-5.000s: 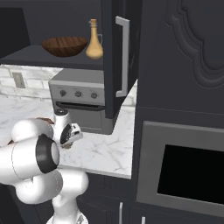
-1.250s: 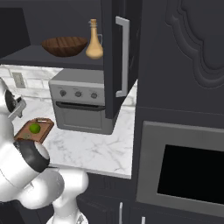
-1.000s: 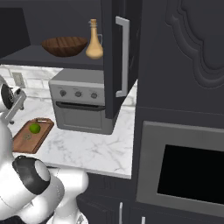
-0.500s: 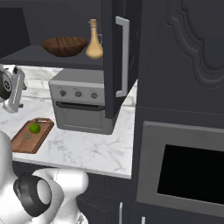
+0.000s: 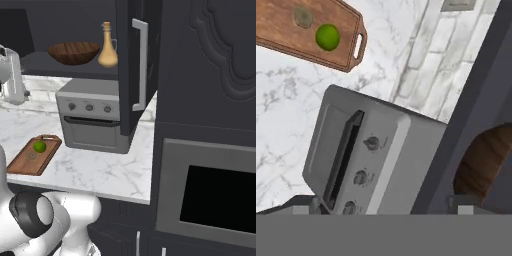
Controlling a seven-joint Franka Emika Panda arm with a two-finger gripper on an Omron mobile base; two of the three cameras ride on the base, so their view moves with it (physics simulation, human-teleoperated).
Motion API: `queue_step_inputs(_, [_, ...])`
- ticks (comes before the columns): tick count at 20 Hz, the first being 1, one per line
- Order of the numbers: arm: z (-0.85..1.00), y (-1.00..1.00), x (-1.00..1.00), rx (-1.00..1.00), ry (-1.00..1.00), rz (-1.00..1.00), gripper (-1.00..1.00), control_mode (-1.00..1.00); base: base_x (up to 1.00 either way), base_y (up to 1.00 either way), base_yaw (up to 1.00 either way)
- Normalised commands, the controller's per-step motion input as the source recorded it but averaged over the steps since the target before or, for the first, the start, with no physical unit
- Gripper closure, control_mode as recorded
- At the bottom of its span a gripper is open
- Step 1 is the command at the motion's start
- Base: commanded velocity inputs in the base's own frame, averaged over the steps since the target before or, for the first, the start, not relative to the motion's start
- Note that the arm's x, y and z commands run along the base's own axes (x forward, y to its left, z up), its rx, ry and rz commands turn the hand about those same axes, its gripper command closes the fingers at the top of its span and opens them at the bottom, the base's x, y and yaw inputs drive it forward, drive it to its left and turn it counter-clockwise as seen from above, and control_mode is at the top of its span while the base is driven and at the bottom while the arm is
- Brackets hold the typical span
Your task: Open the cabinet. Place the bowl and condiment on the counter. Then place the lime and garlic on the cutting board.
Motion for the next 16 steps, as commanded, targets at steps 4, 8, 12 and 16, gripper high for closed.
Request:
queue_step_inputs(4, [0.62, -0.04, 0.28, -0.23, -0.32, -0.01, -1.0, -1.0, 0.0, 0.0, 0.0])
queue_step_inputs(8, [0.33, 0.0, 0.51, -0.16, -0.2, -0.09, -1.0, -1.0, 0.0, 0.0, 0.0])
queue_step_inputs(12, [0.22, -0.1, 0.6, 0.0, -0.01, -0.03, -1.0, -1.0, 0.0, 0.0, 0.0])
queue_step_inputs(16, [0.16, -0.17, 0.39, 0.0, 0.0, 0.0, -1.0, -1.0, 0.0, 0.0, 0.0])
